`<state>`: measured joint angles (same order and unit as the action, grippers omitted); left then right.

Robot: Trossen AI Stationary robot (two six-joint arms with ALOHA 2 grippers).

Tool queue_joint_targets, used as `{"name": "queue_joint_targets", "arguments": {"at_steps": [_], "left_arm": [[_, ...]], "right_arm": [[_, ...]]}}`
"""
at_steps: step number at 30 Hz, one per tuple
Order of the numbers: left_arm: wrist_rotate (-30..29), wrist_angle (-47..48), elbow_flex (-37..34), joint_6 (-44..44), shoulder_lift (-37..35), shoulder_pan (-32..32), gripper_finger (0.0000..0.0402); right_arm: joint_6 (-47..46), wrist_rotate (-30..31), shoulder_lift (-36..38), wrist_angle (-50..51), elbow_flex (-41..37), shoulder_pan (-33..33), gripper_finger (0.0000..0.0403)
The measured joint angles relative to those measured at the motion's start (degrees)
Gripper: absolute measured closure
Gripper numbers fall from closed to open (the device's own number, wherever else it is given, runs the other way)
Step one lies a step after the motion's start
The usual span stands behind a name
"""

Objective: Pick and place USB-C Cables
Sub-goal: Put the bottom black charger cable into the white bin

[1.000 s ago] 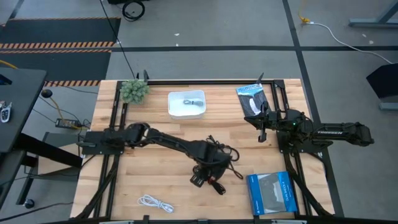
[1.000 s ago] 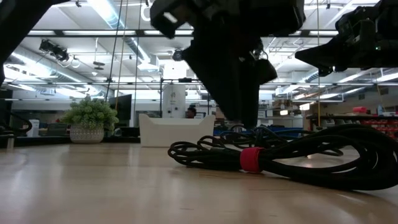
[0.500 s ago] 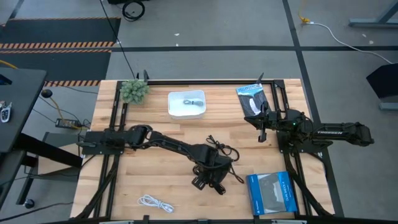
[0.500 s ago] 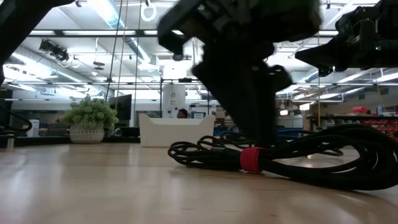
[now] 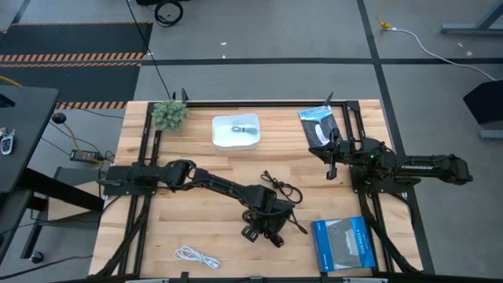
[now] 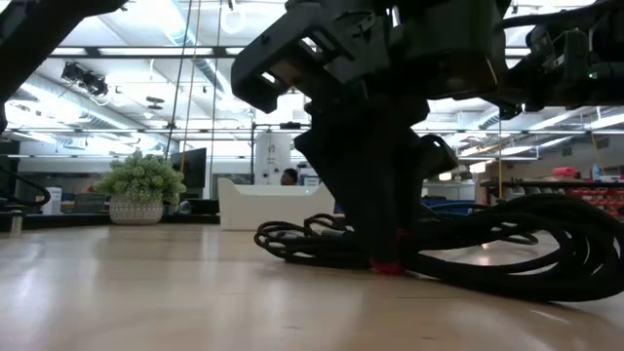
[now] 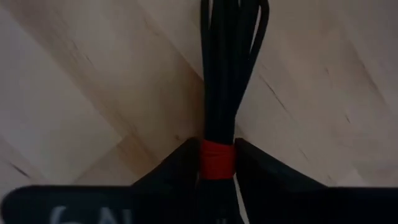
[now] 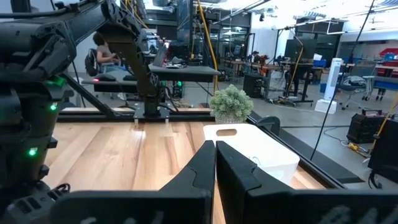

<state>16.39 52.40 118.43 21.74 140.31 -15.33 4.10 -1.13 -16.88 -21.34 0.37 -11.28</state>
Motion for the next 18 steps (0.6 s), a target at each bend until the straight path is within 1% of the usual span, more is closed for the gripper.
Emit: {"name": "queue_joint_targets", "arguments": {"at_steps": [3,4,9,13,18], "left_arm": [[0.1,0.2,0.0,-0.1,0.0,0.0,0.0334],[0.1,0.3,0.0,-0.1,0.0,0.0,0.0338],[0.2,2.1,0.0,-0.6,-0.2,0.4,0.0338],[-0.8,5.9,0.3,-1.9,-0.9,0.9,0.0338],[-2.7,9.8,1.2,-3.7,-3.8,1.6,0.0338]], "right_arm": [[0.0,0.0,0.0,0.0,0.0,0.0,0.0383],[0.0,0.0,0.0,0.0,0.0,0.0,0.0383],[0.0,0.0,0.0,0.0,0.0,0.0,0.0383],[0.0,0.0,0.0,0.0,0.0,0.0,0.0383],[0.0,0.0,0.0,0.0,0.0,0.0,0.0383]]}}
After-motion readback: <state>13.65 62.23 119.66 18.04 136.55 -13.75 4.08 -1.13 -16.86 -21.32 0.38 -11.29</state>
